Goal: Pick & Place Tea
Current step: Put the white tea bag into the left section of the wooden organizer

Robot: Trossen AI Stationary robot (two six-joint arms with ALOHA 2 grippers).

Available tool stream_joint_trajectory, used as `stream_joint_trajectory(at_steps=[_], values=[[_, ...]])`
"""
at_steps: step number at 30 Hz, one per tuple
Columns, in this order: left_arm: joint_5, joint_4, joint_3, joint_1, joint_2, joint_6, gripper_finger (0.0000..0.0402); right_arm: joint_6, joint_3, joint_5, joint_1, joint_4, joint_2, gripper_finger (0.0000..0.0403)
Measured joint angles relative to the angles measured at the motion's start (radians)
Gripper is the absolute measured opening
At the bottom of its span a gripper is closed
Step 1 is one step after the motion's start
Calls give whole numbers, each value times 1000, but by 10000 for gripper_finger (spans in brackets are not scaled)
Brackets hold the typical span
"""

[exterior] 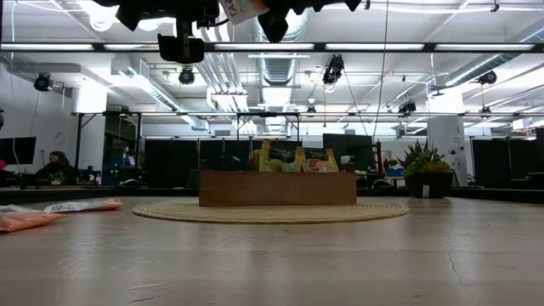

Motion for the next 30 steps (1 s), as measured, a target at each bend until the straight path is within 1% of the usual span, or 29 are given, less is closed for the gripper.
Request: stream_joint_trajectory(at_steps=[5, 13, 18, 20, 23, 27, 30], values=[[-12, -14, 0, 0, -4, -1, 0, 3, 0, 2, 1, -61, -28, 19], [-34, -30, 0, 0, -5, 79, 0, 4, 0, 11, -1, -155, -94, 18], [-42, -24, 0, 0, -5, 102, 3, 4, -1, 15, 1, -199, -115, 18], [-45, -1, 0, 0, -5, 118, 13, 10, -1, 22, 1, -203, -129, 17], [-68, 41, 0, -1, -5, 136, 42, 35, 0, 65, 0, -203, -147, 17], [-102, 66, 0, -1, -5, 188, 90, 80, -1, 140, 1, -206, -177, 17], [-139, 78, 0, 0, -5, 255, 116, 97, -1, 226, 0, -204, -214, 17]])
